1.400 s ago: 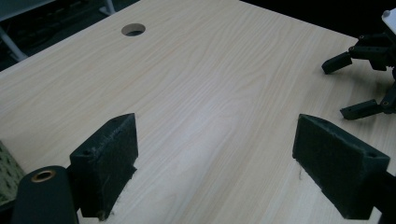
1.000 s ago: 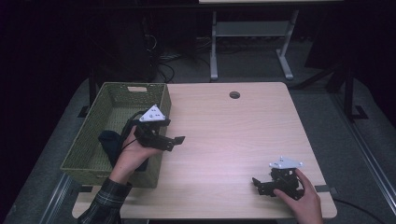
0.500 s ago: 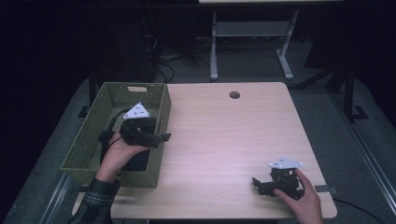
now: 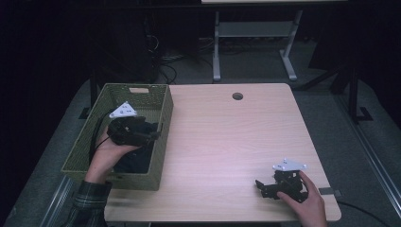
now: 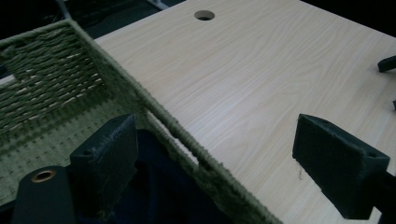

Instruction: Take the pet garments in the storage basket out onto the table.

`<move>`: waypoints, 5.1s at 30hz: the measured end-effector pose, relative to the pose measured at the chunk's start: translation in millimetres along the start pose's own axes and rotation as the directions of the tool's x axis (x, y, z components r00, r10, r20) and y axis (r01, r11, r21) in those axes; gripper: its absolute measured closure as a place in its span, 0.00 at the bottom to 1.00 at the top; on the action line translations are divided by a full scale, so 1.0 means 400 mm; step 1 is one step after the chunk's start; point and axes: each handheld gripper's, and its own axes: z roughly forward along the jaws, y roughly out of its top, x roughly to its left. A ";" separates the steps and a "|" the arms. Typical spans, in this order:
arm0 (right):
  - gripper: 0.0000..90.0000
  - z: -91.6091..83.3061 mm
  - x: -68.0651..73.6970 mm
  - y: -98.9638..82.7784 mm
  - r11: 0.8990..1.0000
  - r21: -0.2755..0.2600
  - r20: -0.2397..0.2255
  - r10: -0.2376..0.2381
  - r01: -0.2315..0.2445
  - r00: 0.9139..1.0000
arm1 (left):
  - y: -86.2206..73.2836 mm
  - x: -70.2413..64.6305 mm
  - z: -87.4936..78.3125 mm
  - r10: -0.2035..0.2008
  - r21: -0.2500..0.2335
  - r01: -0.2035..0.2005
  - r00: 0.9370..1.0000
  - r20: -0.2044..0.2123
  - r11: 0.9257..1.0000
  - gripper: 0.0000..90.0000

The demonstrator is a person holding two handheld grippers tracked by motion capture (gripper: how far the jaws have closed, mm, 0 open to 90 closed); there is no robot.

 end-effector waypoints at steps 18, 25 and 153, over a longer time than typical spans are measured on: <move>0.00 0.000 0.000 0.000 1.000 0.000 0.000 0.000 0.000 1.000 | -0.051 0.082 -0.043 -0.053 0.046 0.057 0.995 -0.087 0.997 0.15; 0.00 0.000 0.000 0.000 1.000 0.000 0.000 0.000 0.000 1.000 | -0.080 0.109 -0.030 -0.065 0.102 0.076 0.992 -0.108 0.992 0.15; 0.00 0.001 0.000 0.000 1.000 0.000 -0.001 0.001 -0.001 1.000 | 0.119 0.037 -0.136 -0.037 -0.244 0.072 0.989 0.146 0.967 0.78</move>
